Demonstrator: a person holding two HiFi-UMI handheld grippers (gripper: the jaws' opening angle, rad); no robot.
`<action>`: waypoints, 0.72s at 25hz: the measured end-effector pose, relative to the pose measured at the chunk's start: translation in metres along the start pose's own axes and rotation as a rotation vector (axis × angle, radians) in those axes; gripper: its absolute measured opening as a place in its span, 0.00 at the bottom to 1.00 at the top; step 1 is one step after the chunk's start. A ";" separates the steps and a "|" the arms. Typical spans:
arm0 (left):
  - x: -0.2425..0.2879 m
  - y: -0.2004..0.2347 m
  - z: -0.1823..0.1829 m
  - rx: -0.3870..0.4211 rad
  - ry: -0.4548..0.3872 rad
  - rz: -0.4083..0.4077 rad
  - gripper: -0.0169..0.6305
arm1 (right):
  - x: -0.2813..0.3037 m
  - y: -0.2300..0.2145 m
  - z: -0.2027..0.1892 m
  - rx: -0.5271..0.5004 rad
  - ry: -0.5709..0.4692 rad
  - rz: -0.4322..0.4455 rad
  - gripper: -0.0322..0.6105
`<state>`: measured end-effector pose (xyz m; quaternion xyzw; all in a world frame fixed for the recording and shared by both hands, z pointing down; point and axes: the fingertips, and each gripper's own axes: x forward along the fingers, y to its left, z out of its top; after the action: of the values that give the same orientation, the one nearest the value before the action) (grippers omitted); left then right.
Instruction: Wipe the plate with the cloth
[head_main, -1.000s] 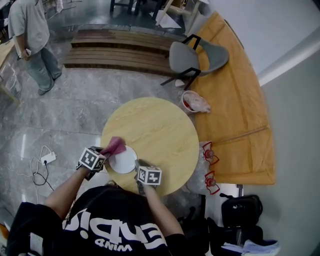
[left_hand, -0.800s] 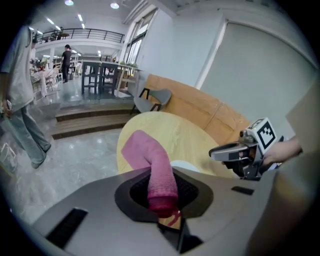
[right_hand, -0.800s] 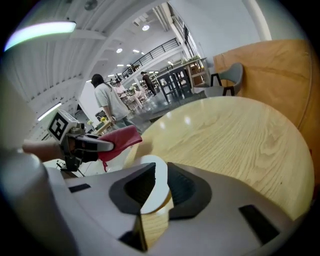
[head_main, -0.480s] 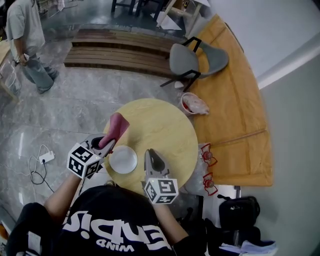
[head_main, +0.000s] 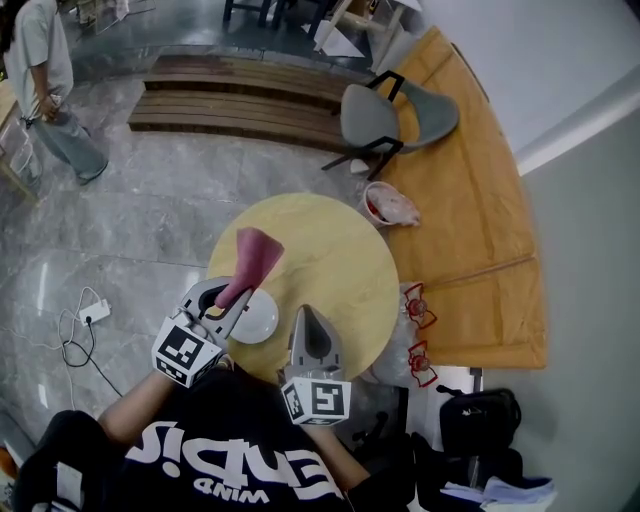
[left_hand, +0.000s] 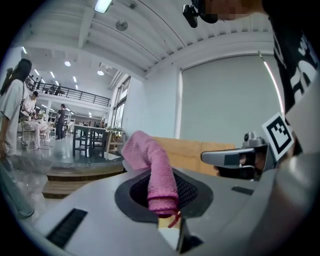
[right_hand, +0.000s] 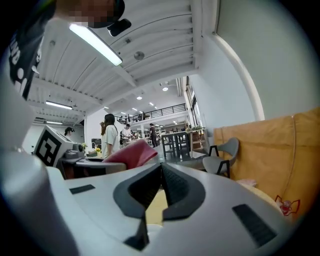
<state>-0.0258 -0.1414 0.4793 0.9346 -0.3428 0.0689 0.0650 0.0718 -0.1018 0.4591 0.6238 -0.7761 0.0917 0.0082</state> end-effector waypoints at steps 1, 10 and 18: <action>0.000 0.000 0.001 -0.001 -0.002 -0.001 0.10 | 0.001 0.003 0.001 -0.003 -0.002 0.003 0.09; -0.001 -0.004 0.001 0.025 0.002 -0.019 0.10 | 0.005 0.013 -0.002 -0.015 0.011 0.017 0.08; -0.003 -0.004 -0.003 0.022 0.013 -0.021 0.10 | 0.010 0.015 -0.005 -0.004 0.023 0.038 0.08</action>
<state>-0.0259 -0.1364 0.4810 0.9384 -0.3318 0.0778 0.0578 0.0547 -0.1073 0.4638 0.6077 -0.7880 0.0973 0.0165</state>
